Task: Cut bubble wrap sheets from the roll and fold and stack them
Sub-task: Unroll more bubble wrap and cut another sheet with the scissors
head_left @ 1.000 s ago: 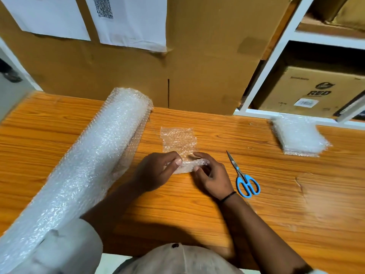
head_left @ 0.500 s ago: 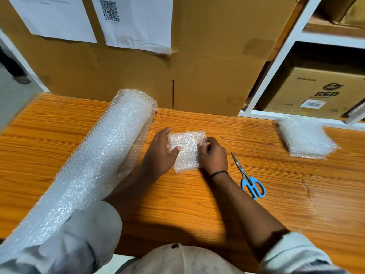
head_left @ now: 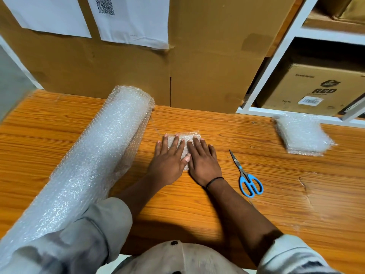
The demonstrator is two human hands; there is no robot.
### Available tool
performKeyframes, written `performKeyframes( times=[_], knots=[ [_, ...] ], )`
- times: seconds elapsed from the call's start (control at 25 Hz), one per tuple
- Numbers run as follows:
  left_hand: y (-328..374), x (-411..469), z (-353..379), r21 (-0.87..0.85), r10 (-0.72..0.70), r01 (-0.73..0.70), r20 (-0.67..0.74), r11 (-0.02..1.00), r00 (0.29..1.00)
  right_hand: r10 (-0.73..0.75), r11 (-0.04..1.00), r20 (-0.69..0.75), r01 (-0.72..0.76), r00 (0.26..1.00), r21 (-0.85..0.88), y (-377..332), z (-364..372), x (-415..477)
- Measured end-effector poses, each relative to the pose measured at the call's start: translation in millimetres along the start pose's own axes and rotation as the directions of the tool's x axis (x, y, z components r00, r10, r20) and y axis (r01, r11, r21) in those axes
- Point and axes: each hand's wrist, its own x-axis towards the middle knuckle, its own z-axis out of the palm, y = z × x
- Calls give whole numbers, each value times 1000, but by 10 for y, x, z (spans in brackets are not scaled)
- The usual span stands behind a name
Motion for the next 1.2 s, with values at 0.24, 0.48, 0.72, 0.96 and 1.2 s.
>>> performKeyframes(
  times=[0.24, 0.48, 0.72, 0.96, 1.2],
  knots=[
    [-76, -7, 23, 20, 18, -18, -25, 1000, 1000, -19, 1000, 14, 19, 1000, -5, 19, -55, 22],
    [-102, -138, 20, -10, 52, -53, -88, 999, 995, -15, 1000, 79, 17, 997, -19, -21, -56, 19],
    [-195, -78, -27, -80, 14, -24, -124, 996, 992, 35, 998, -27, -33, 999, 57, -77, -139, 157],
    [-285, -9, -101, -135, -15, -4, -142, 991, 990, 136, 989, -87, -131, 987, 66, -28, -287, 542],
    [-292, -43, -131, -135, 0, -19, -138, 991, 990, 137, 988, -136, -126, 981, 83, -41, -391, 767]
  ],
)
